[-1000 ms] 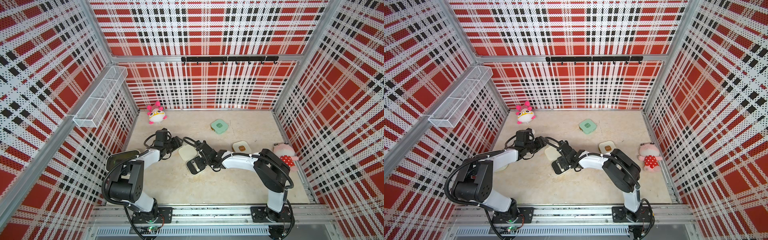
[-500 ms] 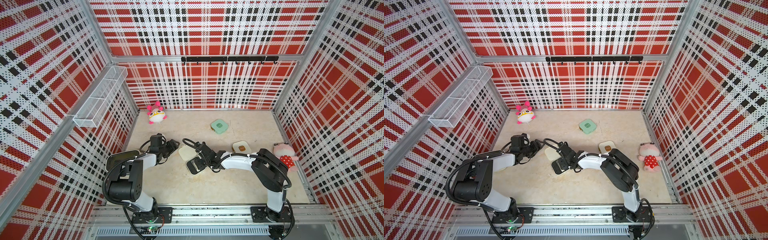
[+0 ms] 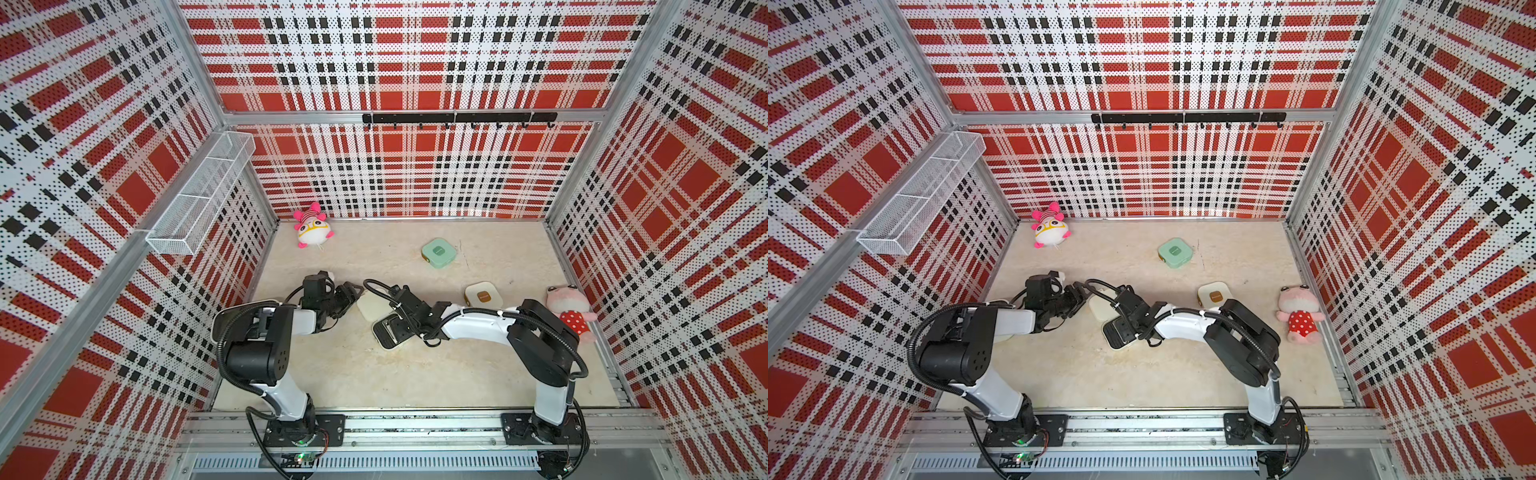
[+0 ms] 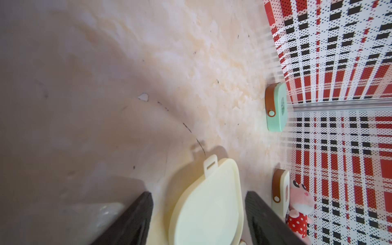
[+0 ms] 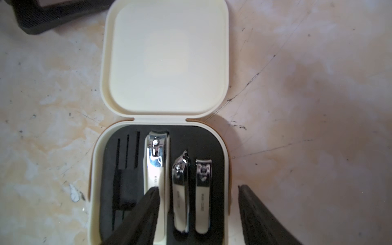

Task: Organize nail clipper sets
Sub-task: Close the storage box at the center of the board.

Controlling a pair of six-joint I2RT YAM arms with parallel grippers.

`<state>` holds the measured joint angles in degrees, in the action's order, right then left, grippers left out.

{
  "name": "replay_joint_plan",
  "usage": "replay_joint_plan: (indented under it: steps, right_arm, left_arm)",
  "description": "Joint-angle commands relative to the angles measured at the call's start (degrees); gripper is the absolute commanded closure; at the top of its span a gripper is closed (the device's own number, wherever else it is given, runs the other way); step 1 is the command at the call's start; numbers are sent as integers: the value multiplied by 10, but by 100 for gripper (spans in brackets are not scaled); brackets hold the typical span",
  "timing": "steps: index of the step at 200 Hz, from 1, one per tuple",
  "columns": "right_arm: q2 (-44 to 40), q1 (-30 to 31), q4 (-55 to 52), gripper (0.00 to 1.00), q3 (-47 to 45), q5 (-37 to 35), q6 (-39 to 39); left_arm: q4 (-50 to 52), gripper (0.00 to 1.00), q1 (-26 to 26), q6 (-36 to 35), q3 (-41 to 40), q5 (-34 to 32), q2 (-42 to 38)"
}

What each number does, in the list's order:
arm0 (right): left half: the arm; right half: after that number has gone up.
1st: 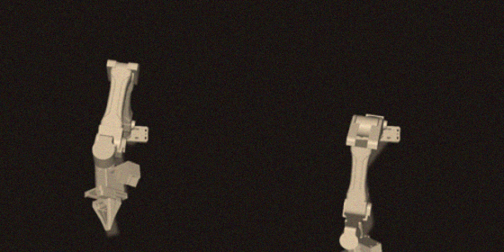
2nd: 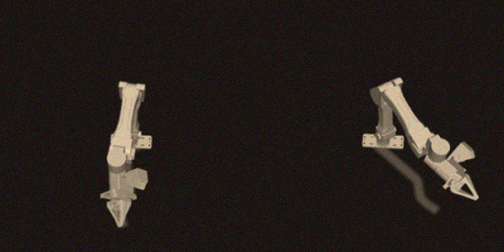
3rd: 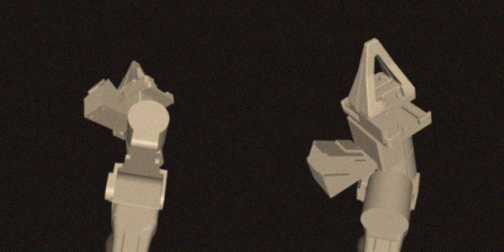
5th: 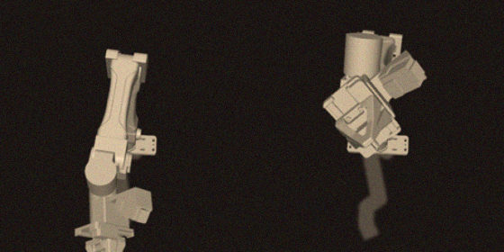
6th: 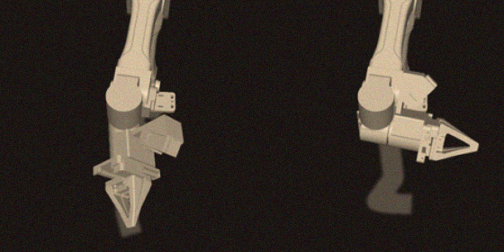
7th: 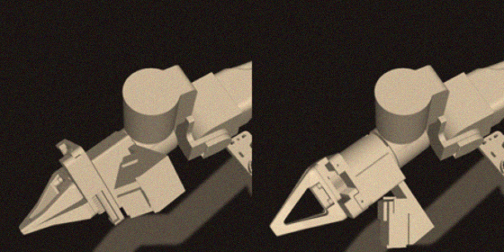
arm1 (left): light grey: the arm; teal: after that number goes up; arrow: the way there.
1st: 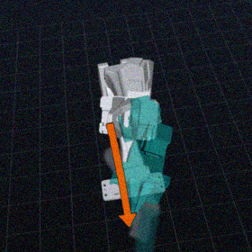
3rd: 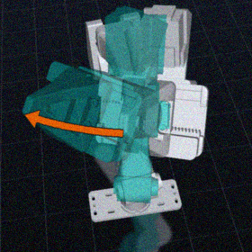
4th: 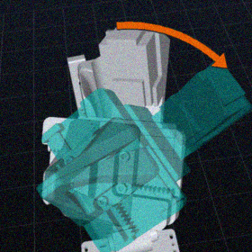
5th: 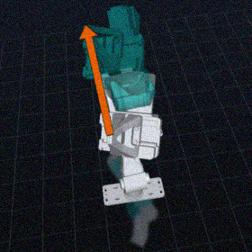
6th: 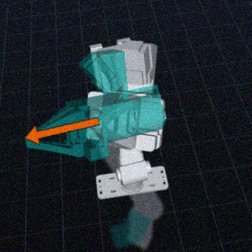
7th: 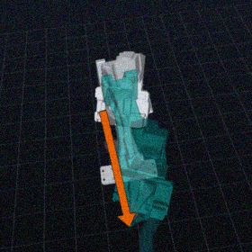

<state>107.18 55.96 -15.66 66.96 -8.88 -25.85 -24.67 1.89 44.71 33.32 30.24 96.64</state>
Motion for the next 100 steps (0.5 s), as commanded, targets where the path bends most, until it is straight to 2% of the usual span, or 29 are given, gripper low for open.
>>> replay_joint_plan:
  steps: [1,34,66,100]
  right_arm:
    - [-74,14,-20,39,-36,-18,-50]
    - [-121,45,-31,48,-102,-26,-131]
    - [-106,58,-14,58,-139,-15,-192]
    - [-78,59,19,62,-143,-13,-236]
  left_arm:
    - [-55,26,-5,26,-26,30,21]
    - [-138,26,-4,66,-48,64,44]
    - [-239,26,-4,121,-70,99,61]
    - [-316,27,-4,168,-83,128,58]
